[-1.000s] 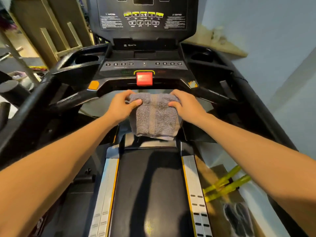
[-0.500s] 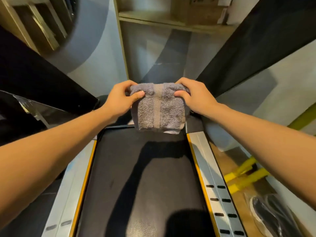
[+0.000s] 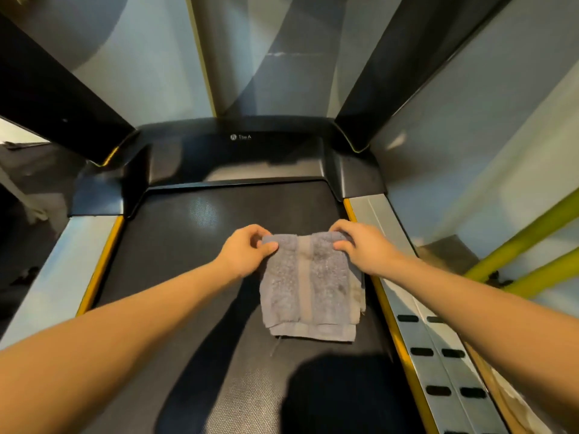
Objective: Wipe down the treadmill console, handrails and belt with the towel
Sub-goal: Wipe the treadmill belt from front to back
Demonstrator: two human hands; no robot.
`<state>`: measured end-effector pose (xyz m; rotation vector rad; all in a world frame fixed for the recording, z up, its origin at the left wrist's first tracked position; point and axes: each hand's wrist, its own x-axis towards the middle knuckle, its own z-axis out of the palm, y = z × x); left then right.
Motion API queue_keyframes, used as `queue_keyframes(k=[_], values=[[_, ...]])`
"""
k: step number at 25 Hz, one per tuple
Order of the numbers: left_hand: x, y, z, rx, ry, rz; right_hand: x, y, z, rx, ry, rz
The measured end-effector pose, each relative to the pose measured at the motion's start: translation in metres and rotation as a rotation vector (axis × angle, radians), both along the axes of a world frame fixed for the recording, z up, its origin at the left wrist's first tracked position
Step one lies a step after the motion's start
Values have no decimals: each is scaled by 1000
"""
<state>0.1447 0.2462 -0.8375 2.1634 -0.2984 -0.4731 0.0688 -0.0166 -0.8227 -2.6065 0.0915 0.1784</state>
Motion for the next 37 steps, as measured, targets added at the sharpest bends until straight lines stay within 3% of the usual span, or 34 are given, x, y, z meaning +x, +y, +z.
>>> queue_keyframes(k=[2,6,8,11,16,29,37], values=[[1,-10,-24,153,-227,-27,0,3,-24,-222,-67,-75],[-27,-14,-78,430,-581,-507,-41,42,-86,-390,102,44],[-39,-12,-104,539,-559,-663,-60,56,-120,-413,76,92],[-37,-15,-128,576,-515,-741,-59,51,-141,-394,-30,88],[1,-37,-127,616,-523,-727,-9,29,-148,-414,62,103],[158,-107,-104,893,-297,-666,164,-15,-134,-445,192,108],[174,-115,-104,916,-255,-636,186,-19,-136,-455,207,100]])
